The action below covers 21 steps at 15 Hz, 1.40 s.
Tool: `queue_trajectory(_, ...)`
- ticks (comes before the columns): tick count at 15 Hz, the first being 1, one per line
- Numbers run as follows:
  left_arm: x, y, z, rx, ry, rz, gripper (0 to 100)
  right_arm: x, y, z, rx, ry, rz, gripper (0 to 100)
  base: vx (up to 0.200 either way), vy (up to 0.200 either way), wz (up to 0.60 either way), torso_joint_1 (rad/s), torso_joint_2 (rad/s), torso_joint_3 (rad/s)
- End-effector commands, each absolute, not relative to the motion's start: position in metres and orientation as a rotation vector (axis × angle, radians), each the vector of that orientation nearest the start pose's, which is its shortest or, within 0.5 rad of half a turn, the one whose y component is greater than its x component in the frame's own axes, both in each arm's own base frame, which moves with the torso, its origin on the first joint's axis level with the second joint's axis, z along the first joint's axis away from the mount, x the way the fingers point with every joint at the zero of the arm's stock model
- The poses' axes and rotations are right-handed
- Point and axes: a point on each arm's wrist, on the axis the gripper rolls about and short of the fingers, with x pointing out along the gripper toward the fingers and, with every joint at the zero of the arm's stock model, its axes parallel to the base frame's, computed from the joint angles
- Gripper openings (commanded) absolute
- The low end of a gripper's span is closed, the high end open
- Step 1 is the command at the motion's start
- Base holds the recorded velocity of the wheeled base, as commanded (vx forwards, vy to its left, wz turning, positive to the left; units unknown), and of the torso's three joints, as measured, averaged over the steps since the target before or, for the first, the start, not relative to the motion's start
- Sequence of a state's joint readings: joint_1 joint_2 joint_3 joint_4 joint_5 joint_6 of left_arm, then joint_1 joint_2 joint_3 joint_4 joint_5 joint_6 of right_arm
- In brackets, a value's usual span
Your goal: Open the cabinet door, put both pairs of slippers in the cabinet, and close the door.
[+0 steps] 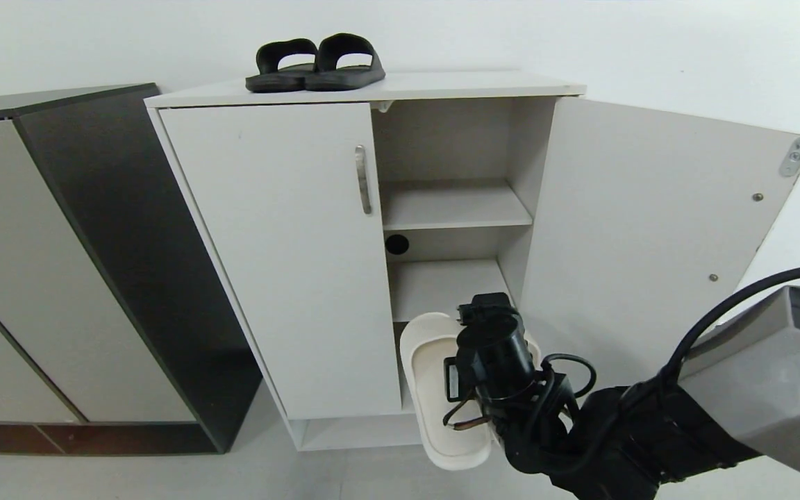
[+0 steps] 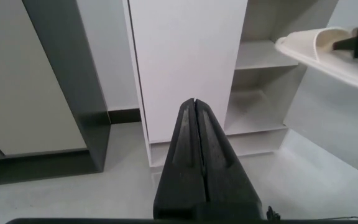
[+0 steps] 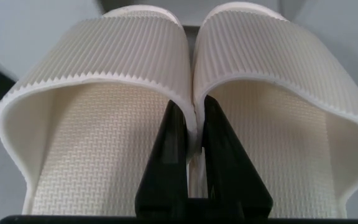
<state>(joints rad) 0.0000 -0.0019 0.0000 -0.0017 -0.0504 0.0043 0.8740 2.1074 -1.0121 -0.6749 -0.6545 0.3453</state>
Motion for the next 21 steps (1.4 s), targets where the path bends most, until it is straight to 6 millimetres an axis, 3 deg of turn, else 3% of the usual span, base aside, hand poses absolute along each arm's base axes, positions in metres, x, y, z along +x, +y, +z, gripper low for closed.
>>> queue_trajectory(1, -0.023, -0.001, 0.076, 0.005, -0.002, -0.049, 0, 0.268, 0.291, 0.084, 0.038, 0.342, 0.144, 0, 0.0, 0.0, 0.0, -0.002, 0.0, -0.09)
queue_trajectory(5, -0.023, -0.001, 0.076, 0.005, -0.002, -0.049, 0, 0.278, 0.295, 0.084, 0.005, 0.286, 0.135, 0, 0.0, 0.0, 0.0, 0.005, 0.0, -0.171)
queue_trajectory(10, -0.023, -0.001, 0.076, 0.006, -0.002, -0.051, 0, 0.303, 0.297, 0.08, -0.031, 0.065, 0.12, 0, 0.0, 0.0, 0.0, 0.002, 0.0, -0.199)
queue_trajectory(17, -0.023, -0.001, 0.076, 0.006, -0.002, -0.051, 0, 0.304, 0.298, 0.088, 0.0, 0.031, 0.115, 0, 0.0, 0.0, 0.0, 0.005, 0.0, -0.2)
queue_trajectory(21, -0.023, -0.001, 0.076, 0.006, -0.003, -0.049, 0, 0.299, 0.295, 0.103, 0.009, -0.042, 0.119, 0, 0.0, 0.0, 0.0, 0.002, 0.0, -0.189)
